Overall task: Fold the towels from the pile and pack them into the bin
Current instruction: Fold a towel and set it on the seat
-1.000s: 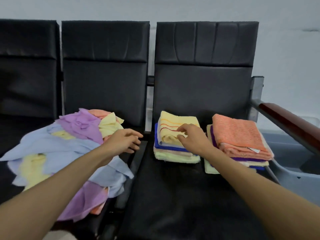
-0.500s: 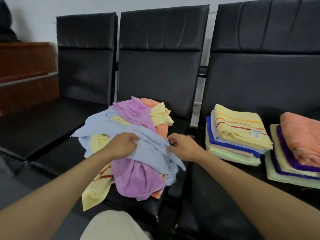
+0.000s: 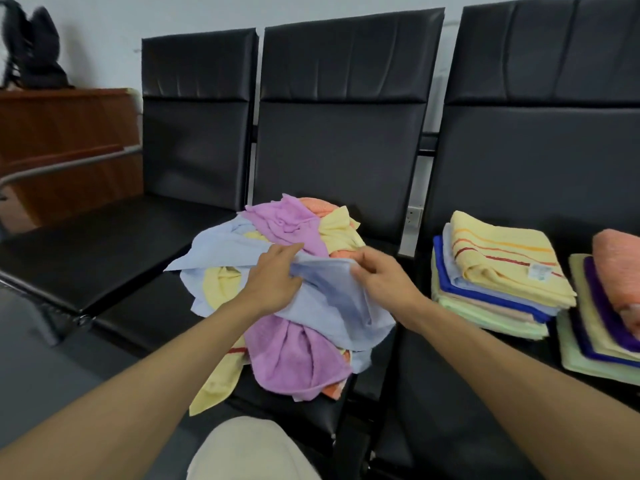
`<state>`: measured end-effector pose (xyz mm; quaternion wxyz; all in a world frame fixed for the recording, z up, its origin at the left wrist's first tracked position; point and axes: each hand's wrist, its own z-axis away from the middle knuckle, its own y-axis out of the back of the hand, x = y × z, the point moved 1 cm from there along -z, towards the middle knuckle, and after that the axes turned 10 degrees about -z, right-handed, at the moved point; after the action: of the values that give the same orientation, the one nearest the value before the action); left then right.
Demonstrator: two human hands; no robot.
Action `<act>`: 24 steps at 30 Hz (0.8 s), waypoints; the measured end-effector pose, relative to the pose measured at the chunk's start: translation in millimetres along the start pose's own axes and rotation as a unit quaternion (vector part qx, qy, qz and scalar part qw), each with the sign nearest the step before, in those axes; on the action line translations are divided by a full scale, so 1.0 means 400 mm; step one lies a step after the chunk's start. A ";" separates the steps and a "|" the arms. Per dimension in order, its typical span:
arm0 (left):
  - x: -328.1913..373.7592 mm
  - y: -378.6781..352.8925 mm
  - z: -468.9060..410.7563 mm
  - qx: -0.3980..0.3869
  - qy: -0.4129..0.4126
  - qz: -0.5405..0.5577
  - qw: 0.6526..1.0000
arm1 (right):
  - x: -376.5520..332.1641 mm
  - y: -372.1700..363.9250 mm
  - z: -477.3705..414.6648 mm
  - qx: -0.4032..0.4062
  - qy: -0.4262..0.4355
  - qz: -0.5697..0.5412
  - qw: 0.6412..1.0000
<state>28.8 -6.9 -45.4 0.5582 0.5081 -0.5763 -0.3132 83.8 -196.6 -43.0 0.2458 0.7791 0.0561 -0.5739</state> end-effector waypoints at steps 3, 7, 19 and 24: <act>0.024 0.004 -0.005 -0.002 -0.010 0.006 1.000 | -0.059 0.045 0.016 0.026 -0.026 -0.119 0.992; 0.060 0.014 -0.004 -0.006 -0.036 -0.043 0.998 | -0.086 0.108 0.036 0.066 -0.072 -0.200 0.975; 0.045 -0.051 0.023 0.048 0.055 -0.069 0.995 | 0.031 0.265 0.118 0.059 -0.194 0.088 0.975; -0.045 -0.066 0.030 0.079 0.171 0.035 0.981 | 0.070 0.155 0.060 -0.070 -0.139 0.286 0.946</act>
<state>21.0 -0.2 -77.7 0.6171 0.5762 -0.5130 -0.1551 95.5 -266.8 -54.4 0.4586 0.6558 -0.1639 -0.5768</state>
